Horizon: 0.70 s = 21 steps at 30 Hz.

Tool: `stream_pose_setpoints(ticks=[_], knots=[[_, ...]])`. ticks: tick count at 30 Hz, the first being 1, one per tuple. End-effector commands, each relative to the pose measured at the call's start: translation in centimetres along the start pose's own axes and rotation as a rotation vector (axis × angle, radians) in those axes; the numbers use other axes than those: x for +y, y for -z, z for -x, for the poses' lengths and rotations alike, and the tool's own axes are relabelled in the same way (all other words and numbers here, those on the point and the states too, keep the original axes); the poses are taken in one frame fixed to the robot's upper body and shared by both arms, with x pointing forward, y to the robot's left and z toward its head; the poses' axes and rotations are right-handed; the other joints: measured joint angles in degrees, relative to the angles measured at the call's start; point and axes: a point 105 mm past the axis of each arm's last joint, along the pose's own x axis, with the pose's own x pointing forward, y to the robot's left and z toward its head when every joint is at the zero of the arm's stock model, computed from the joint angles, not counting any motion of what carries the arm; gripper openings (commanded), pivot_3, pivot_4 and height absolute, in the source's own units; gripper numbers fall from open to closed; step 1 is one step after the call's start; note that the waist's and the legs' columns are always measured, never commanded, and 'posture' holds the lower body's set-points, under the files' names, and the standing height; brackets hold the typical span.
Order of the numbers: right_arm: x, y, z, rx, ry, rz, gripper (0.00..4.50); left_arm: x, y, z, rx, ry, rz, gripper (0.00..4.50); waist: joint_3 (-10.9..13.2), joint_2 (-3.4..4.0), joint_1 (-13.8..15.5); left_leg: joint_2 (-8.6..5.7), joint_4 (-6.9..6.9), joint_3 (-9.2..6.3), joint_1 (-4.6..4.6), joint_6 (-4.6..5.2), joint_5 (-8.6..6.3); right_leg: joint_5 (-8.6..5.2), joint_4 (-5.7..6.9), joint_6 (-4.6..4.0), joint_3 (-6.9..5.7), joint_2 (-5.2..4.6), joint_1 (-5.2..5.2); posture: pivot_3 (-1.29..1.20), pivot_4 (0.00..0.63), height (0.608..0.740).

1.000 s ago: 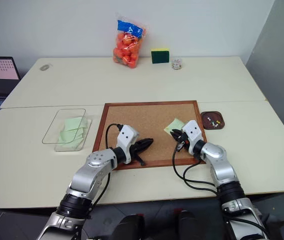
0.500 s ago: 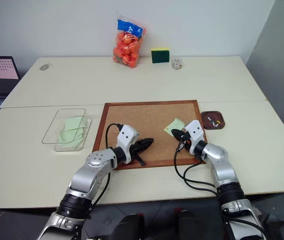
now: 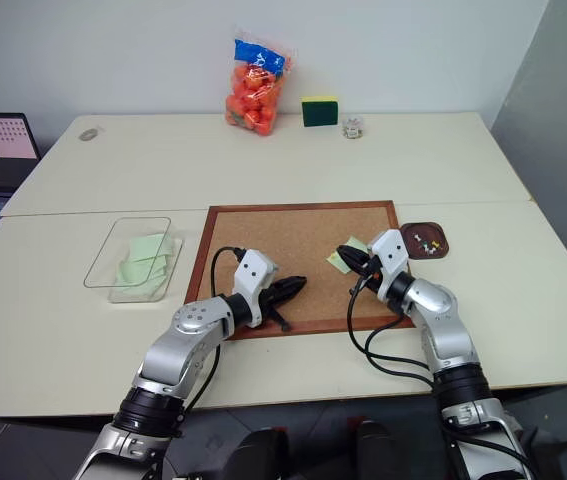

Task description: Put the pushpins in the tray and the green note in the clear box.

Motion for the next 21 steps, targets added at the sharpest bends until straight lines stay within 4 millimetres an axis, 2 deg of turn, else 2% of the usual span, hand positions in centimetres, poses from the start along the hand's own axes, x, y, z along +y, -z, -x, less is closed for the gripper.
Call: stream_pose_setpoints(ticks=[1,4,10,19,21], knots=[[-5.0,-1.5,1.0,-0.037,0.284,0.053,0.01,-0.1,0.7,-0.1,0.031,-0.005,0.007,0.0,0.0,0.0,0.0,0.0,0.0,0.0,0.0,0.0,0.0,0.0,0.0,0.0,0.0,0.0,0.0,0.0,0.15,0.74],[-8.8,-1.5,2.3,-0.023,0.496,0.051,0.01,-0.1,0.7,-0.1,0.032,-0.004,0.007,0.0,0.0,0.0,0.0,-0.02,0.01,0.03,0.0,0.0,0.0,0.02,0.0,0.01,0.03,-0.02,-0.01,0.0,0.15,0.74],[-12.2,-0.7,4.1,0.048,0.695,0.063,0.01,-0.1,0.7,-0.2,0.032,0.0,0.006,0.0,0.0,0.0,0.0,-0.02,0.0,0.05,-0.01,0.0,0.0,0.02,0.0,-0.01,0.05,-0.02,0.0,0.0,0.15,0.74],[-12.9,0.4,4.5,0.101,0.738,0.032,0.01,-0.2,0.7,-0.3,0.031,0.001,0.007,0.0,0.0,0.0,0.0,-0.03,0.0,0.09,-0.01,0.01,0.0,0.03,0.0,0.0,0.1,-0.02,0.0,0.0,0.15,0.74],[-13.2,0.6,4.7,0.113,0.751,0.028,0.44,-0.2,0.7,-0.2,0.03,-0.001,0.008,0.0,0.0,0.0,0.0,-0.03,0.0,0.09,-0.01,0.01,0.0,0.03,0.0,0.0,0.09,-0.02,0.0,0.0,0.15,0.74]])
